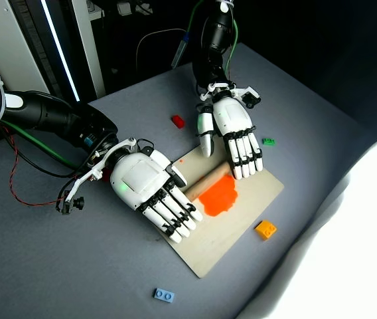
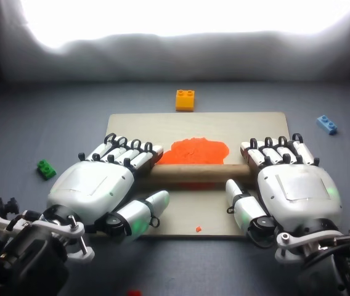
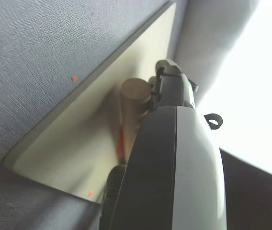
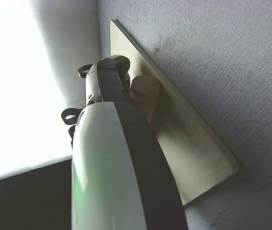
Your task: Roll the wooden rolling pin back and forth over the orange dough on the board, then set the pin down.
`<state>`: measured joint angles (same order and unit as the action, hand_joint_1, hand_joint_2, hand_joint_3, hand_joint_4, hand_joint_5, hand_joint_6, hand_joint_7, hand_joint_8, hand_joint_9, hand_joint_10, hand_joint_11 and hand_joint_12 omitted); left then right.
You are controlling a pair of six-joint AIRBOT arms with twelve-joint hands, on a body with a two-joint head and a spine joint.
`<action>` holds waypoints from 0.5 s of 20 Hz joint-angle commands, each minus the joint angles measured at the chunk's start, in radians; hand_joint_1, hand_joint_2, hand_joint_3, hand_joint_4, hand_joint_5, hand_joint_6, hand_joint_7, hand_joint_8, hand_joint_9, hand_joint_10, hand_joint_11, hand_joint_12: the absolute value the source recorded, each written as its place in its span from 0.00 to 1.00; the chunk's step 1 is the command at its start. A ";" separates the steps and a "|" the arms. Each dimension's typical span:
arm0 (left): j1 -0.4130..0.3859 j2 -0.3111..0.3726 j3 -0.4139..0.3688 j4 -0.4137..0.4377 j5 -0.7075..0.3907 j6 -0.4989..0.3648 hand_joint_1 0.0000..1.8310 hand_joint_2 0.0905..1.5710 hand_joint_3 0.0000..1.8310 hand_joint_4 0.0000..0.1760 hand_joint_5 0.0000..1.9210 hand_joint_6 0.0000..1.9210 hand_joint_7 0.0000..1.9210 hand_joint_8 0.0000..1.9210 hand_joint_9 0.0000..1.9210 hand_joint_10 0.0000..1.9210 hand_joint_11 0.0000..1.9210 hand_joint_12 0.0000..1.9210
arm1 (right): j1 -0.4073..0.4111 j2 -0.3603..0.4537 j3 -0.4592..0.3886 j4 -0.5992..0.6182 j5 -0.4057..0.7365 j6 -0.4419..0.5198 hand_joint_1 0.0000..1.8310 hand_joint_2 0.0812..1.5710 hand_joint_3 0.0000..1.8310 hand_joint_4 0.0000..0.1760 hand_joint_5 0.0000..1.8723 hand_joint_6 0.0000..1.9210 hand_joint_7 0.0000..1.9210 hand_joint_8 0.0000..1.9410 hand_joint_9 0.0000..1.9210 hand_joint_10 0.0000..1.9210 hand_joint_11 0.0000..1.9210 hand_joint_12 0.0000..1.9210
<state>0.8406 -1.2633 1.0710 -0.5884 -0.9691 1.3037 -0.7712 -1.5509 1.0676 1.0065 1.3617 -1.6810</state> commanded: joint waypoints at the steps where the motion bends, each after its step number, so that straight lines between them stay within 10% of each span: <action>1: 0.002 0.008 -0.003 0.040 -0.081 -0.004 0.00 0.98 0.00 0.00 0.11 0.00 0.11 0.00 0.08 0.00 0.00 0.12 | -0.008 -0.002 -0.003 -0.040 0.059 -0.007 0.00 1.00 0.04 0.00 0.17 0.00 0.19 0.00 0.14 0.01 0.00 0.35; 10: 0.007 0.028 -0.031 0.058 -0.079 -0.015 0.00 0.98 0.00 0.00 0.11 0.00 0.12 0.00 0.09 0.00 0.00 0.15 | -0.016 -0.003 -0.023 -0.040 0.081 -0.025 0.00 1.00 0.02 0.00 0.18 0.00 0.19 0.00 0.14 0.00 0.00 0.35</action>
<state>0.8501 -1.2434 1.0367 -0.5632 -0.9512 1.2888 -0.7780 -1.5520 1.0470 1.0077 1.3846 -1.7031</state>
